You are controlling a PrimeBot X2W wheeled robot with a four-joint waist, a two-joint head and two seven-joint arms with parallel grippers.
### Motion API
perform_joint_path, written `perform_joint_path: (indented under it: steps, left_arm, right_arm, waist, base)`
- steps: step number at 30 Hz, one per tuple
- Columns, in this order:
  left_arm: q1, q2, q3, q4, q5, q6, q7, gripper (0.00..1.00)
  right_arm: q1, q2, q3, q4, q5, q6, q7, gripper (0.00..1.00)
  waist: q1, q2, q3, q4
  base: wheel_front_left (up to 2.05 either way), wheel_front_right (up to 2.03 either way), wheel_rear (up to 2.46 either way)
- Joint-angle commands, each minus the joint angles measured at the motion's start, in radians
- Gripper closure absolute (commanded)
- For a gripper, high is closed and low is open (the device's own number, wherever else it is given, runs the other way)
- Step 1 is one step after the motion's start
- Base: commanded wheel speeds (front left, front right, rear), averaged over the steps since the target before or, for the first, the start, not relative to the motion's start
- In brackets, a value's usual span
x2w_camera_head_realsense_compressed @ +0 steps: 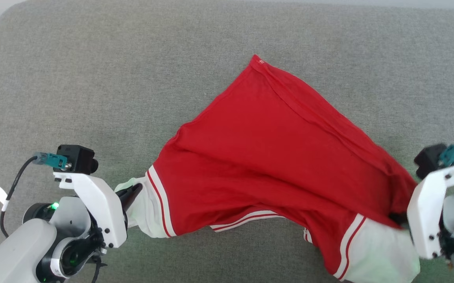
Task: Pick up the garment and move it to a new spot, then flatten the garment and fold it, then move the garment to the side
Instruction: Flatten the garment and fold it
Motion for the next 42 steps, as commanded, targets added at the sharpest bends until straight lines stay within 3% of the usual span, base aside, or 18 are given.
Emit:
perform_joint_path:
  steps: [1,5,6,7,12,21,26,32,42]
  left_arm:
    - [0.003,-0.003,0.0,0.005,-0.008,-0.006,-0.001,1.0]
    - [-0.003,-0.009,-0.003,0.015,-0.01,-0.013,-0.002,1.0]
    - [-0.004,-0.011,-0.003,0.02,-0.011,-0.016,-0.002,1.0]
    - [-0.007,-0.013,-0.004,0.024,-0.012,-0.018,0.0,1.0]
    - [-0.002,-0.018,-0.009,0.039,-0.013,-0.027,-0.004,1.0]
    - [0.012,-0.023,-0.015,0.039,-0.016,-0.033,-0.008,1.0]
    - [-0.006,-0.033,-0.023,0.04,-0.009,-0.041,-0.005,1.0]
    - [-0.039,-0.059,-0.041,0.05,0.005,-0.06,0.002,1.0]
    - [-0.141,-0.174,-0.106,0.112,0.041,-0.121,0.018,1.0]
  right_arm:
    - [0.038,0.026,-0.004,0.011,-0.019,-0.001,-0.02,1.0]
    - [0.054,0.054,-0.001,0.079,-0.041,-0.001,-0.09,1.0]
    - [0.053,0.059,0.002,0.103,-0.051,-0.001,-0.118,0.64]
    - [0.047,0.054,0.011,0.119,-0.061,-0.001,-0.145,0.02]
    - [0.03,0.045,0.007,0.119,-0.057,-0.002,-0.189,0.0]
    - [0.007,0.048,-0.092,-0.168,-0.08,-0.001,-0.155,0.0]
    - [-0.098,0.068,-0.07,-0.215,-0.108,-0.001,-0.232,0.0]
    - [-0.281,0.046,0.05,-0.063,-0.103,-0.001,-0.355,0.0]
    - [-0.585,-0.024,0.259,0.411,-0.053,-0.001,-0.486,0.0]
  waist:
    - [0.0001,0.0,0.0,0.003]
    - [0.0001,0.0,-0.003,0.006]
    - [0.0001,0.0,-0.005,0.008]
    - [0.0001,0.0,-0.008,0.009]
    - [0.0001,0.0,-0.025,0.012]
    - [0.0001,0.0,-0.042,0.032]
    - [0.0001,0.0,-0.035,0.061]
    - [0.0001,0.0,-0.013,0.116]
    - [0.0001,0.0,0.045,0.286]
  base:
    - [0.0,0.0,0.0]
    - [0.0,0.0,0.0]
    - [0.0,0.0,0.0]
    - [0.0,0.0,0.0]
    - [0.0,0.0,0.0]
    - [0.0,0.0,0.0]
    - [0.0,0.0,0.0]
    - [0.0,0.0,0.0]
    - [0.0,0.0,0.0]
